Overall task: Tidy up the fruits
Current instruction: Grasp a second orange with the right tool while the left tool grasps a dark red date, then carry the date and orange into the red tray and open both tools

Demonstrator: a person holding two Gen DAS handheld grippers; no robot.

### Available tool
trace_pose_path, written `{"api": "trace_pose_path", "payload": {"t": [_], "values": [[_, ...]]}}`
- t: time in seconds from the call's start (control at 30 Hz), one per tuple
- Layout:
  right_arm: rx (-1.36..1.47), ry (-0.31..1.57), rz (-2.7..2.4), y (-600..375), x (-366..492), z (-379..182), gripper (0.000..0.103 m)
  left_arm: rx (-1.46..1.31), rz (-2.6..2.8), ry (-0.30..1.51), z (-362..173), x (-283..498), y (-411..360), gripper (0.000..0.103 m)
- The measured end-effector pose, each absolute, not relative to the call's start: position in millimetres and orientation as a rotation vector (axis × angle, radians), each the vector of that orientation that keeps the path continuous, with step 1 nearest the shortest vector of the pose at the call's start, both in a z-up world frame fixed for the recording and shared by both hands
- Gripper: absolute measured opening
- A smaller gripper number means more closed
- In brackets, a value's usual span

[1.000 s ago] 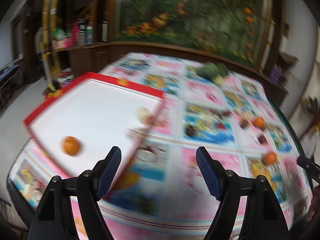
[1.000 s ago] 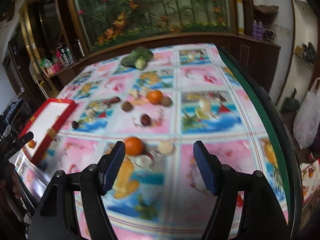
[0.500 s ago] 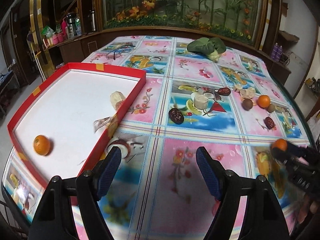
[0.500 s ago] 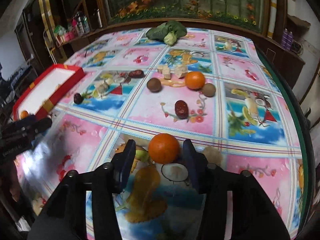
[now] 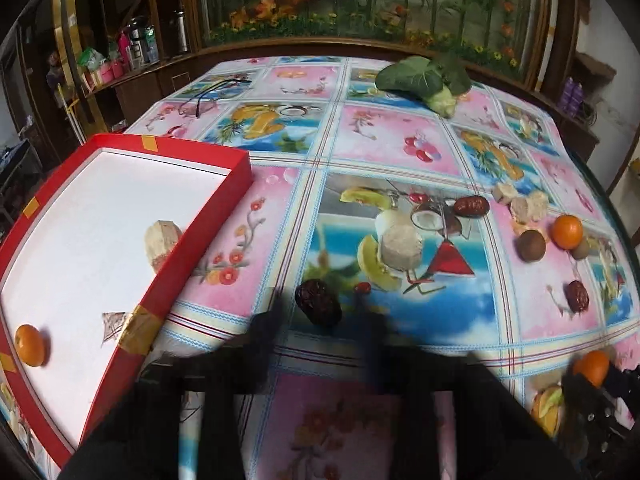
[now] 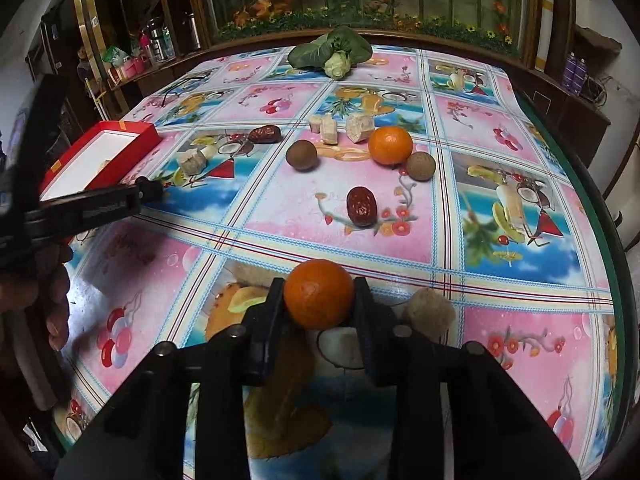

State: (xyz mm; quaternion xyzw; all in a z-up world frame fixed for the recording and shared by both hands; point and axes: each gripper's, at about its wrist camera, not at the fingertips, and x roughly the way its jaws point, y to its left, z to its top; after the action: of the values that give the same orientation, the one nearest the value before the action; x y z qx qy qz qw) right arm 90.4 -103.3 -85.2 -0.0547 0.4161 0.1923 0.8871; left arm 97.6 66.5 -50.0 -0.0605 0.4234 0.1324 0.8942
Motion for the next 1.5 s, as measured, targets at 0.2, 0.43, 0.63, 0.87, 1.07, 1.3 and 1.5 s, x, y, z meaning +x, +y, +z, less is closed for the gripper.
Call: {"api": "trace_pose_path", "payload": {"t": [0.2,0.43,0.63,0.87,1.07,1.3,1.5], "values": [[-0.124,0.846,0.41,-101,81,-76,0.034,-0.133,0.238,0.861,-40,74,67,0.02],[-0.103,0.81,0.399,-114,56,-61,0.034,-0.174,0.198,0.813,-25,34,69,0.02],[-0.105,0.803,0.41,-111,45,-57,0.034,-0.193,0.18,0.784,-15,5,73,0.021],[-0.136,0.778,0.466,-84,38,-45,0.034,-0.231,0.252,0.728,-2,-14,106,0.021],[-0.173,0.739,0.559,-36,44,-28,0.034,-0.263,0.361,0.694,10,-11,153,0.021],[-0.186,0.717,0.669,35,74,-15,0.034,-0.302,0.488,0.692,11,1,207,0.021],[-0.197,0.71,0.737,96,96,-9,0.034,-0.326,0.553,0.715,4,3,238,0.02]]}}
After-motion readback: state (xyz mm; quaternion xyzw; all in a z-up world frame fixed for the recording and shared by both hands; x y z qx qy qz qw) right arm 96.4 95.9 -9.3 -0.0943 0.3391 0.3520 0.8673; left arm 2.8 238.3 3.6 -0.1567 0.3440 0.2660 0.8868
